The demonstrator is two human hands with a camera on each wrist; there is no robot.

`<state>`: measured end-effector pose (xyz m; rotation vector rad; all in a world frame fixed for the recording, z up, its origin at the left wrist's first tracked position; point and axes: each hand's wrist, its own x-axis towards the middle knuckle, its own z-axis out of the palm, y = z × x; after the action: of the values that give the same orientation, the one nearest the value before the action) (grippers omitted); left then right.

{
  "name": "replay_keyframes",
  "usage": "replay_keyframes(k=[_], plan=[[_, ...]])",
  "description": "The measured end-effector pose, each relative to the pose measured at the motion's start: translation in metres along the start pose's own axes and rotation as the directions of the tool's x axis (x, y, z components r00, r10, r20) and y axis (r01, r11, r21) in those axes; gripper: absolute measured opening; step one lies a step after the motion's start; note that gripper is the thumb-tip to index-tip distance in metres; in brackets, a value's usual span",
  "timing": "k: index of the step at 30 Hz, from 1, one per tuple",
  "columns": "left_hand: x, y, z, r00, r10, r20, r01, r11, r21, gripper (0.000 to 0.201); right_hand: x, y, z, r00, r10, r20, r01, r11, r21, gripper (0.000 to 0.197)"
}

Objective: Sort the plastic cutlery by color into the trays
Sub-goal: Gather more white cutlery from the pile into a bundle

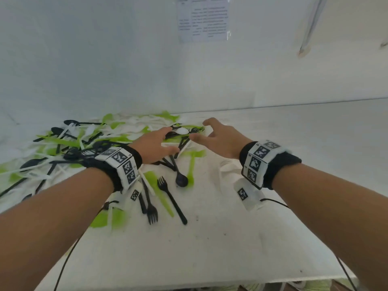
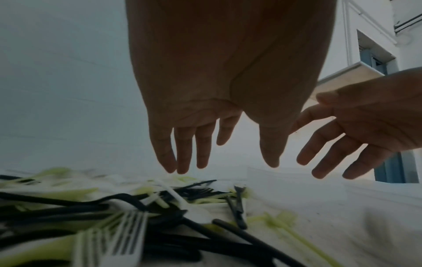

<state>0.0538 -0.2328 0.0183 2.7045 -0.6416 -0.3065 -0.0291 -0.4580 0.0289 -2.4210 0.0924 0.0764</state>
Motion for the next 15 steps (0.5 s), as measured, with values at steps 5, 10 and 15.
replay_keyframes(k=[5,10,15], plan=[[-0.007,-0.046,-0.025,0.997,-0.017,0.072,0.012,0.997,0.070,0.083,0.027,-0.040,0.045,0.997,0.049,0.065,-0.046,0.998,-0.043,0.089],[-0.006,-0.083,-0.042,0.994,0.051,0.102,-0.056,0.997,0.052,0.070,0.050,-0.064,0.083,0.990,0.119,0.070,-0.108,0.985,-0.134,0.092],[0.010,-0.108,-0.048,0.981,0.130,0.144,-0.142,0.987,0.072,0.069,0.061,-0.077,0.103,0.986,0.166,0.018,-0.159,0.966,-0.203,0.080]])
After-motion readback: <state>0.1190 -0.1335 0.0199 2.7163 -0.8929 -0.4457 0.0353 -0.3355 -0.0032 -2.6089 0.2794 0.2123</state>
